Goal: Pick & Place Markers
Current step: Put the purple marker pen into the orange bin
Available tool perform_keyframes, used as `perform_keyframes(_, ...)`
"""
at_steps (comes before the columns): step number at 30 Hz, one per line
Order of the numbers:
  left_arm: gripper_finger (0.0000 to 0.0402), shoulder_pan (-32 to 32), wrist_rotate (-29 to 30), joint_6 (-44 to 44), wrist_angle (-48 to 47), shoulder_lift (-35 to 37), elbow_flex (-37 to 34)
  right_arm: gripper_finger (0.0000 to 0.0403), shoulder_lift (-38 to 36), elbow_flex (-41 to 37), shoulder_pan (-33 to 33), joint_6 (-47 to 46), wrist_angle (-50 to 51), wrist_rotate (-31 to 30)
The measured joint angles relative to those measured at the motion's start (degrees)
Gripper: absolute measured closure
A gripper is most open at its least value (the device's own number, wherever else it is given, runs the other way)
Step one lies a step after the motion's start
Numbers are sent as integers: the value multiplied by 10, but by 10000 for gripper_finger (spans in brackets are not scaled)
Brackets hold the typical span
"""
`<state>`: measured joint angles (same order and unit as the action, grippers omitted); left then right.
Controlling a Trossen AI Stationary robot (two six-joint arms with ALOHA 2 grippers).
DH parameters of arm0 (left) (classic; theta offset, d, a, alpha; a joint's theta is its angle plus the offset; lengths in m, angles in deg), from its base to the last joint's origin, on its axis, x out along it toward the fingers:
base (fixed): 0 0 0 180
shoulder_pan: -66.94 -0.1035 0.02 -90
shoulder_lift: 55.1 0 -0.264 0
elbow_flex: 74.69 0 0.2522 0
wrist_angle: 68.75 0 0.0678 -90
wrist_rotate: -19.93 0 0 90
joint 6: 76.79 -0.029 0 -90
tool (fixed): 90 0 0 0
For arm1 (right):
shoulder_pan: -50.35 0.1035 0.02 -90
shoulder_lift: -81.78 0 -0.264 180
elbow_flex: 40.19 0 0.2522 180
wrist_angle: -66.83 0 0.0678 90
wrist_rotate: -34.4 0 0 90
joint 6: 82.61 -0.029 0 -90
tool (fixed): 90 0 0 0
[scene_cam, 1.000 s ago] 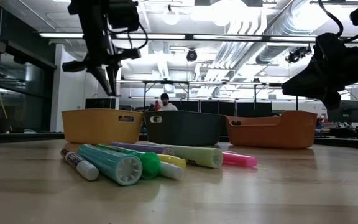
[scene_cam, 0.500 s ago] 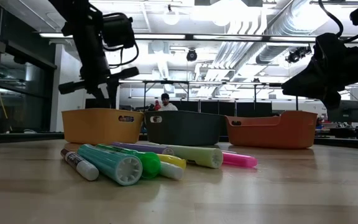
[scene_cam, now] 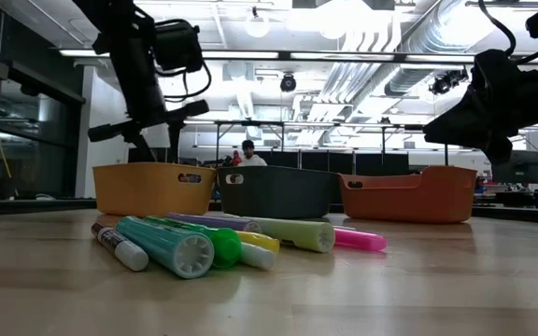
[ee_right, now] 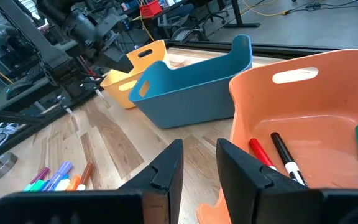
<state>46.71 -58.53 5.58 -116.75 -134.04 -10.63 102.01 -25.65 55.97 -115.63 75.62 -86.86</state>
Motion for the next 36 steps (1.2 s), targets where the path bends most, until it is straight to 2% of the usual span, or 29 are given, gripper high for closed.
perform_keyframes(8, 276, 20, -13, -277, 11, 12, 37, 318, 0, 0, 0, 0, 0, 0)
perform_keyframes(12, 275, 52, -39, -368, 16, 46, 45, 318, 0, 0, 0, 0, 0, 0)
perform_keyframes(20, 275, 153, -65, -443, -44, 86, 43, 318, 0, 0, 0, 0, 0, 1)
perform_keyframes(26, 275, 242, -96, -470, -51, 87, 43, 318, 0, 0, 0, 0, 0, 2)
perform_keyframes(36, 275, 360, -92, -492, -49, 54, 42, 318, 0, 0, 0, 0, 0, 2)
